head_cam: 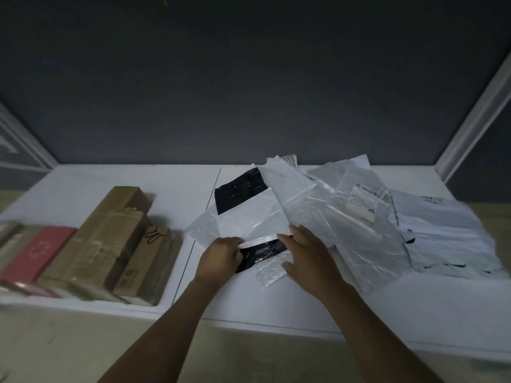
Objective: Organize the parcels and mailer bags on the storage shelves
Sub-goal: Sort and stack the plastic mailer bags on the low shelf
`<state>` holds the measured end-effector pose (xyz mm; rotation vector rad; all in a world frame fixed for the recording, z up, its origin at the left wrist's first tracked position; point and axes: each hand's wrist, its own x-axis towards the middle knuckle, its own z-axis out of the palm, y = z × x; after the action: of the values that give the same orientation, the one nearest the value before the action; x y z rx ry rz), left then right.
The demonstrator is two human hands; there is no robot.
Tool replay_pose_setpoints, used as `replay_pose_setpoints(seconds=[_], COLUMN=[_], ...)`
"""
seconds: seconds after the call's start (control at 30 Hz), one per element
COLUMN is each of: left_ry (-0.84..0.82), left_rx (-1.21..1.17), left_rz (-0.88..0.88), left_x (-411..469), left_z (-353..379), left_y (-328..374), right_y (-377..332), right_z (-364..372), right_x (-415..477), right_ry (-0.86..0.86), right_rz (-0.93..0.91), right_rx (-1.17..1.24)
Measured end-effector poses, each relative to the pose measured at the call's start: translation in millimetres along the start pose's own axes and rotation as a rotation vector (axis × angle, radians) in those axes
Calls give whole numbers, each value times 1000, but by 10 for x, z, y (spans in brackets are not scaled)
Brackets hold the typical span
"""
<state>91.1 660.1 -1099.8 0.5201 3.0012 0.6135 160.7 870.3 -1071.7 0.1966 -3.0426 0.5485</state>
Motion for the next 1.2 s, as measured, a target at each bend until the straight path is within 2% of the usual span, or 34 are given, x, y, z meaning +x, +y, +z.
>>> replay_pose_setpoints(seconds=[0.1, 0.2, 0.37, 0.47, 0.6, 0.8, 0.9, 1.0, 1.1, 1.2], left_ry=[228, 413, 482, 521, 462, 146, 179, 249, 141, 255], left_rx=[-152, -436, -764, -938, -1152, -1107, -1101, -1332, -1518, -1369], left_rz=[17, 39, -127, -207, -348, -415, -446, -482, -466, -506], left_x=[-121, -372, -559, -526, -521, -551, -573, -623, -712, -729], left_z=[-104, -254, -469, -586, -609, -489, -471, -475, -459, -535], left_y=[36, 204, 472, 505, 432, 246, 132, 69, 102, 18], right_y=[-58, -107, -150, -287, -390, -385, -385, -461, -562, -548], right_z=[136, 179, -121, -175, -162, -195, -209, -138, -38, -8], right_x=[-54, -126, -105, -132, -132, -116, -85, -89, -98, -101], right_ry=[139, 222, 280, 225, 185, 297, 290, 178, 111, 139], right_rz=[48, 103, 294, 326, 379, 443, 417, 469, 501, 518], right_rx=[179, 414, 755, 1001, 1019, 963, 953, 1226, 1388, 1318])
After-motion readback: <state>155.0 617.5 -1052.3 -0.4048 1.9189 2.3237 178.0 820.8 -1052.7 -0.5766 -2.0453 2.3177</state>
